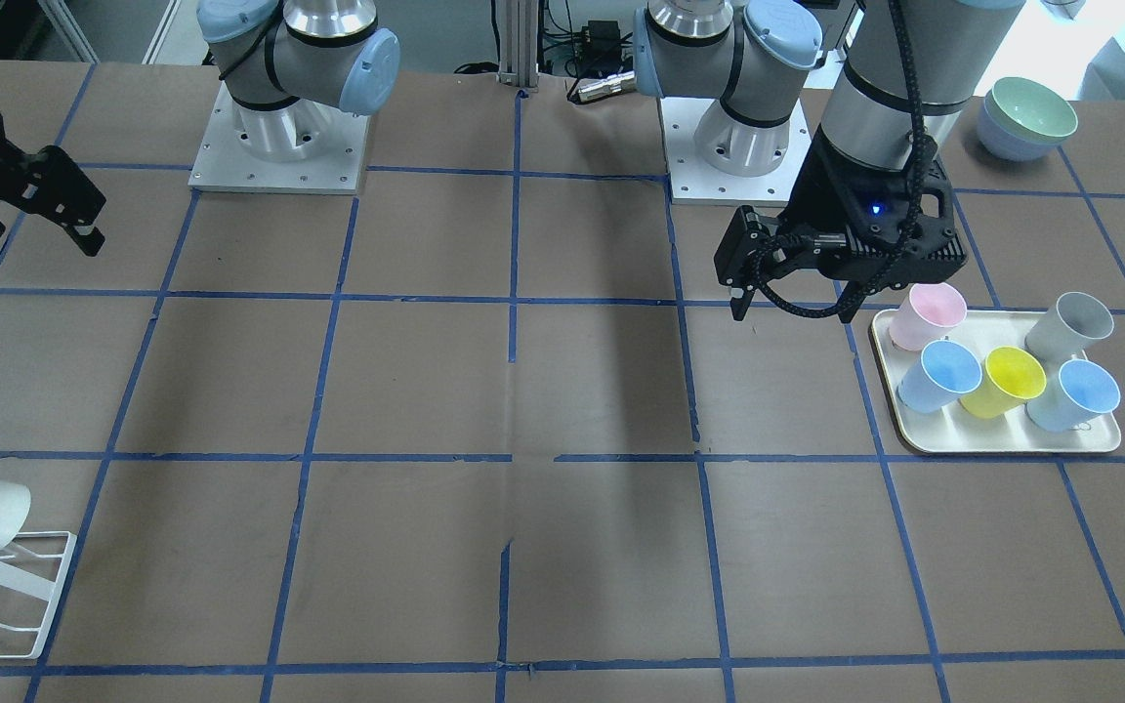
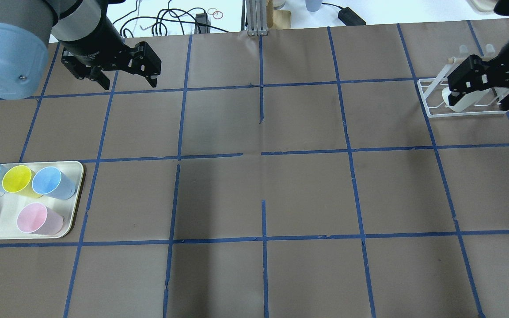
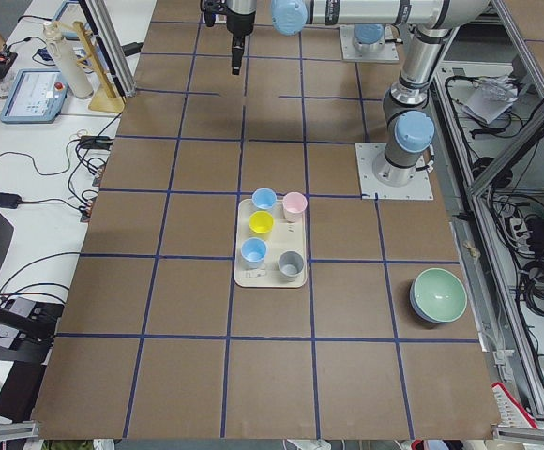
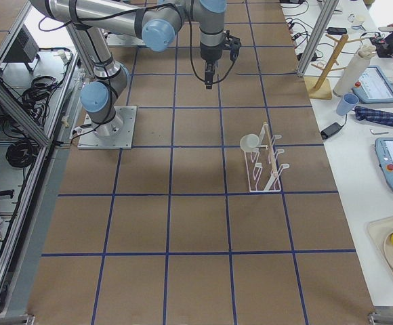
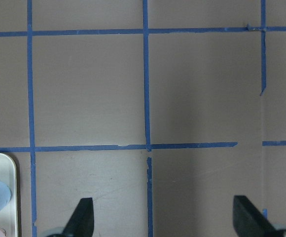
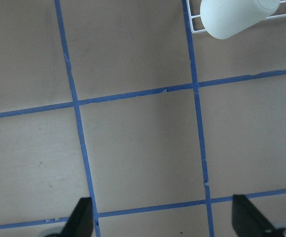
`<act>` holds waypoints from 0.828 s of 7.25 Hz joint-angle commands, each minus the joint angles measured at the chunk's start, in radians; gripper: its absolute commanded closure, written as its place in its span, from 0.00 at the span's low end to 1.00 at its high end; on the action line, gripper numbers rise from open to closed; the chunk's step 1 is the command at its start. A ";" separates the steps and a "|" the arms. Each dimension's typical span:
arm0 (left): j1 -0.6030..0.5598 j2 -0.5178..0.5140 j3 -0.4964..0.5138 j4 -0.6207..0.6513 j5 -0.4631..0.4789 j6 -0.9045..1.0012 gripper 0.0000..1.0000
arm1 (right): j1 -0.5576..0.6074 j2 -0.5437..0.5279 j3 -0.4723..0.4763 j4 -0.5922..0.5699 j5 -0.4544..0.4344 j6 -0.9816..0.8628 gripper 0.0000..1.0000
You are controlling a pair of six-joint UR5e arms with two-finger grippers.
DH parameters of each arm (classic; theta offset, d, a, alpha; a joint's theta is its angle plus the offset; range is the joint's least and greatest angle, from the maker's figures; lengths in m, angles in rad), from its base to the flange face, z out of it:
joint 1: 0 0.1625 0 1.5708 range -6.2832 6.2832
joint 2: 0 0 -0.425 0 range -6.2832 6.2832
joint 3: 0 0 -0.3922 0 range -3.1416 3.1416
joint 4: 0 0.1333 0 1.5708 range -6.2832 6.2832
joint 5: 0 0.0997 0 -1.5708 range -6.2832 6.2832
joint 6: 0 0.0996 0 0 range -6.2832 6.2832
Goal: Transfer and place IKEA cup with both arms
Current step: 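Move the right gripper down onto the white cup on the wire rack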
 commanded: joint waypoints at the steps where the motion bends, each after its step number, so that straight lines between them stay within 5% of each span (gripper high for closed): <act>1: -0.001 0.002 -0.005 0.001 -0.003 0.000 0.00 | -0.063 0.117 -0.006 -0.113 0.002 -0.138 0.00; 6: 0.002 0.018 0.016 -0.034 -0.003 0.015 0.00 | -0.114 0.326 -0.023 -0.368 0.071 -0.547 0.00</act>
